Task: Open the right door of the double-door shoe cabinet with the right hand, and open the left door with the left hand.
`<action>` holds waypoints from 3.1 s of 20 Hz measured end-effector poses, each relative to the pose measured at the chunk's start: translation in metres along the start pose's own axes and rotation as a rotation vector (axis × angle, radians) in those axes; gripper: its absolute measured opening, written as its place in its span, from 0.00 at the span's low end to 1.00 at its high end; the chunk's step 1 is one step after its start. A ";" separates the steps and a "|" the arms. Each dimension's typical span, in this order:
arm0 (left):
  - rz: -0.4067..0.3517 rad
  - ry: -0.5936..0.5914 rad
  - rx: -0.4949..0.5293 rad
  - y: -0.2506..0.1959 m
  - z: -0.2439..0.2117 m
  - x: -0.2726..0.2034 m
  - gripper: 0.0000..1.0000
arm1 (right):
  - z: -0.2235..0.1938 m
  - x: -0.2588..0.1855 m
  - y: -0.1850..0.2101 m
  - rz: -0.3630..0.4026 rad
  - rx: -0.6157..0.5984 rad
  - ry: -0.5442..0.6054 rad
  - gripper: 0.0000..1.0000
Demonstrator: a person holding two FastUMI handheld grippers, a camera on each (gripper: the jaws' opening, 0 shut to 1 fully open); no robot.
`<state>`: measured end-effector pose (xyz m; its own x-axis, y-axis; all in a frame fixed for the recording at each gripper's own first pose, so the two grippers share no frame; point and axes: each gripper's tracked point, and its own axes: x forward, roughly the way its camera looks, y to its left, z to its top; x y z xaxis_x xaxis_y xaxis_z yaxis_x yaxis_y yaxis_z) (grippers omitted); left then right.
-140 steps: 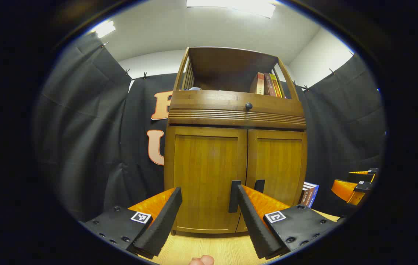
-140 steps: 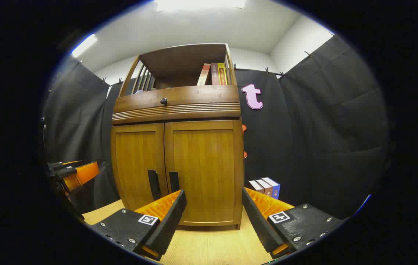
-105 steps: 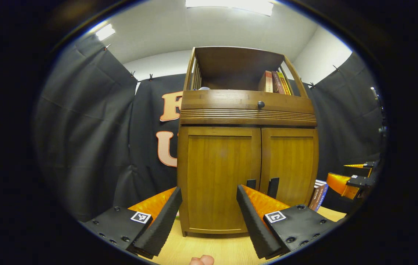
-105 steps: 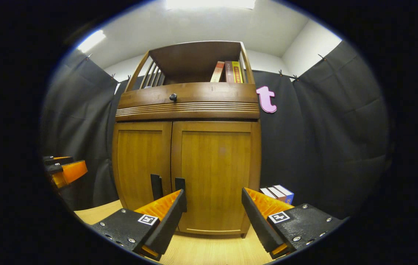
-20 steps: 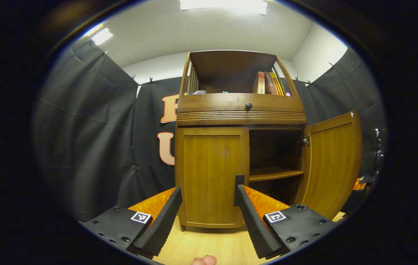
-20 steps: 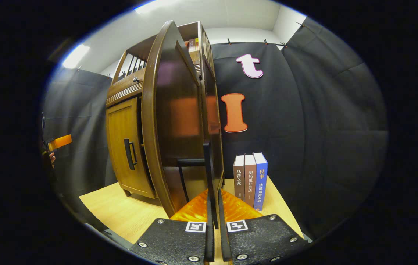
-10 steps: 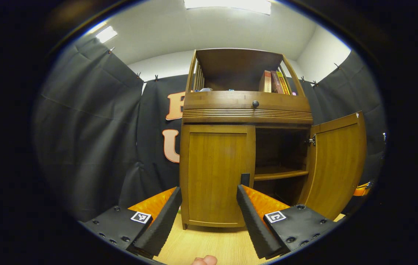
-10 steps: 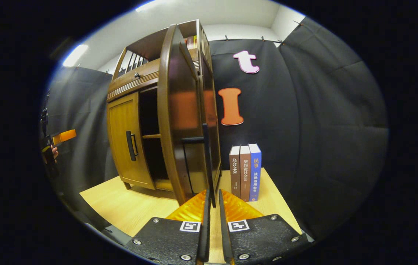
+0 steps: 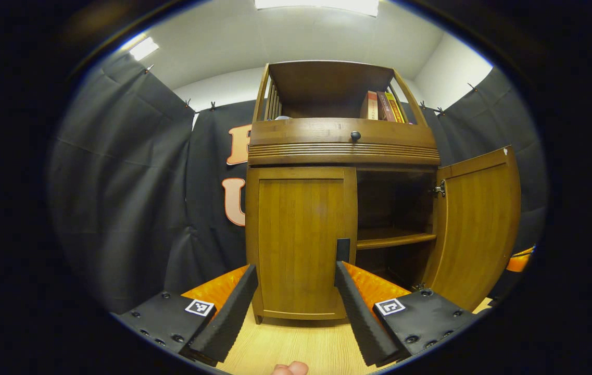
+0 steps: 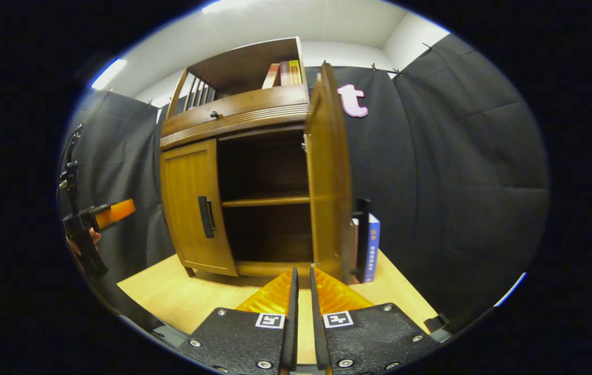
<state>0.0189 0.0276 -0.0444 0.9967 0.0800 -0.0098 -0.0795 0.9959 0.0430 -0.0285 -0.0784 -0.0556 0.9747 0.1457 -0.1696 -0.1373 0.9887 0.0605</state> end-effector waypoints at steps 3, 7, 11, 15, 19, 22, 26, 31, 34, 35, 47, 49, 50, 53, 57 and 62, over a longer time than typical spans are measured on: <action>-0.004 0.005 -0.012 0.003 -0.004 0.000 0.96 | 0.007 0.023 0.040 0.067 -0.005 -0.021 0.26; -0.048 0.020 -0.040 -0.005 -0.010 0.012 0.96 | 0.015 0.038 0.058 0.082 0.011 -0.035 0.63; -0.104 0.015 -0.033 -0.024 -0.014 0.040 0.95 | 0.016 0.042 0.050 0.026 -0.004 -0.042 1.00; -0.161 -0.015 -0.023 -0.051 -0.017 0.086 0.94 | 0.017 0.030 0.055 0.030 -0.007 -0.031 0.92; -0.173 -0.007 -0.037 -0.074 -0.047 0.149 0.94 | 0.019 0.020 0.055 0.023 -0.019 -0.044 0.92; -0.168 0.043 0.010 -0.087 -0.079 0.180 0.95 | 0.015 0.016 0.056 0.016 -0.001 -0.037 0.92; -0.166 0.074 0.023 -0.093 -0.096 0.206 0.95 | 0.016 0.013 0.048 -0.006 -0.010 -0.031 0.92; -0.140 0.106 0.034 -0.092 -0.106 0.223 0.95 | 0.019 0.012 0.040 -0.015 -0.003 -0.038 0.92; -0.148 0.117 0.005 -0.091 -0.106 0.229 0.95 | 0.020 0.012 0.038 -0.013 -0.002 -0.042 0.92; -0.155 0.123 -0.004 -0.092 -0.108 0.229 0.95 | 0.020 0.012 0.038 -0.012 0.001 -0.043 0.92; -0.180 0.133 -0.021 -0.105 -0.110 0.227 0.33 | 0.013 -0.003 0.037 -0.026 0.001 -0.034 0.92; -0.171 0.141 -0.002 -0.103 -0.109 0.226 0.29 | 0.013 -0.007 0.038 -0.030 -0.001 -0.038 0.92; -0.169 0.144 -0.007 -0.103 -0.107 0.225 0.29 | 0.012 -0.008 0.038 -0.033 -0.005 -0.040 0.92; -0.175 0.155 -0.010 -0.098 -0.106 0.198 0.30 | 0.011 -0.010 0.042 -0.031 -0.008 -0.040 0.92; -0.127 0.170 0.017 -0.076 -0.096 0.153 0.30 | 0.006 -0.006 0.052 -0.008 0.006 -0.035 0.92; -0.098 0.189 -0.011 -0.041 -0.086 0.106 0.30 | -0.003 -0.001 0.072 0.044 0.013 -0.020 0.92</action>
<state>0.1268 -0.0009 -0.1332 0.9796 -0.0122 -0.2006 0.0170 0.9996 0.0219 -0.0395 -0.0071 -0.0538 0.9712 0.1879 -0.1469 -0.1776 0.9808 0.0802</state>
